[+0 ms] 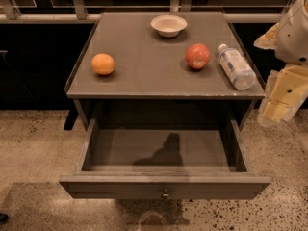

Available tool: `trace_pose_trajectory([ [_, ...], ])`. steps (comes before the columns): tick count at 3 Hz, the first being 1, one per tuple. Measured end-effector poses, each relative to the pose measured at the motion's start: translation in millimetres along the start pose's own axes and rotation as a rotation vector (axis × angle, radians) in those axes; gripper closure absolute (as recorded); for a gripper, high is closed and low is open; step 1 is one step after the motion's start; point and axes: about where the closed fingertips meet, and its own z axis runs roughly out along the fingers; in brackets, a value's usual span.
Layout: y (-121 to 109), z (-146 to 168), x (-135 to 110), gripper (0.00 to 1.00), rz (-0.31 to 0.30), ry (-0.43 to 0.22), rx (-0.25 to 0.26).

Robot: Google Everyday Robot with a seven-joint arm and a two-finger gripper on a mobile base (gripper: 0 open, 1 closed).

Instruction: Place orange into top drawer

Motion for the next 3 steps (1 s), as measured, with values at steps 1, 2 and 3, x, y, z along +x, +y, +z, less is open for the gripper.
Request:
trace_pose_trajectory([
  [1, -24.6, 9.9, -20.0, 0.0, -0.042, -0.07, 0.034],
  [2, -61.3, 26.1, -57.2, 0.0, -0.116, -0.169, 0.054],
  [3, -106.3, 36.8, -113.7, 0.0, -0.205, -0.29, 0.057],
])
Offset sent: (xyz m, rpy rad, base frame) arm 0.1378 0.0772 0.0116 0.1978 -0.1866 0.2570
